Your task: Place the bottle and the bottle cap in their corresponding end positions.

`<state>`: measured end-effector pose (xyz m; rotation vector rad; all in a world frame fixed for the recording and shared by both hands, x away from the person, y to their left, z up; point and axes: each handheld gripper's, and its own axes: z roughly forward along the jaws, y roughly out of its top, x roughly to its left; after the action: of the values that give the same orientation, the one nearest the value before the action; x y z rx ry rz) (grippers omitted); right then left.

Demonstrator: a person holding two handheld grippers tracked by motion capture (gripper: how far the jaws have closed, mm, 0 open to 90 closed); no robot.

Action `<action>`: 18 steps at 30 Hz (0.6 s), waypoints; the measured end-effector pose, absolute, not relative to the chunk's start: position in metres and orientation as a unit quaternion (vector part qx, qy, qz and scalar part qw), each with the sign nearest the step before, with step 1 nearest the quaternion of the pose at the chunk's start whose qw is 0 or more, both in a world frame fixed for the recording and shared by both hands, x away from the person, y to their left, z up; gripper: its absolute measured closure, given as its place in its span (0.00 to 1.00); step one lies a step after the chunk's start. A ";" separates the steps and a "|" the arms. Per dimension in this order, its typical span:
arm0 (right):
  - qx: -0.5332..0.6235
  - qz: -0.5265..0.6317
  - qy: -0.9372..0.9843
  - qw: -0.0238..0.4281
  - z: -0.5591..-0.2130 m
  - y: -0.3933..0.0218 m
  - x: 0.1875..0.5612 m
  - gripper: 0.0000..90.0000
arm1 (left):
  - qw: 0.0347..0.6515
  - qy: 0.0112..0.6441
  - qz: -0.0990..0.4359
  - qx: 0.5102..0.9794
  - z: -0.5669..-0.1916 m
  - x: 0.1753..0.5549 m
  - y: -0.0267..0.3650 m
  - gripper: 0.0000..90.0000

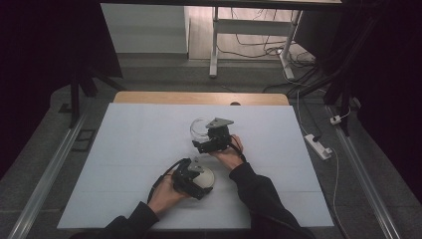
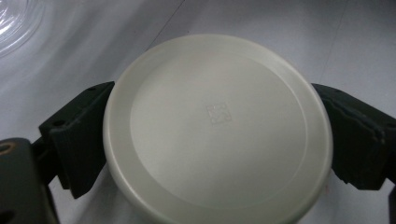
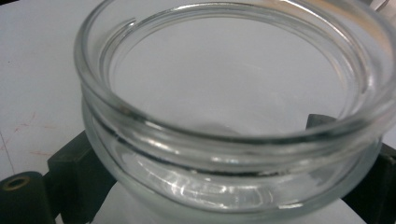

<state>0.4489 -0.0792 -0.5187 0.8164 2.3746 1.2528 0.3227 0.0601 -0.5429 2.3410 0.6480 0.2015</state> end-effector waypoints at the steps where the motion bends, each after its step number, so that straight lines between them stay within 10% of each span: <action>1: 0.289 0.438 0.835 0.167 -0.518 -0.079 0.449 0.07 | 0.345 0.250 0.078 0.901 -0.543 0.323 0.060 0.08; 18: 0.281 0.422 0.847 0.158 -0.516 -0.079 0.447 0.00 | 0.360 0.252 0.074 0.895 -0.542 0.322 0.064 0.00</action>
<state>0.4475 -0.0786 -0.5165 0.8035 2.4238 1.2068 0.3217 0.0645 -0.5415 2.3083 0.6489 0.1911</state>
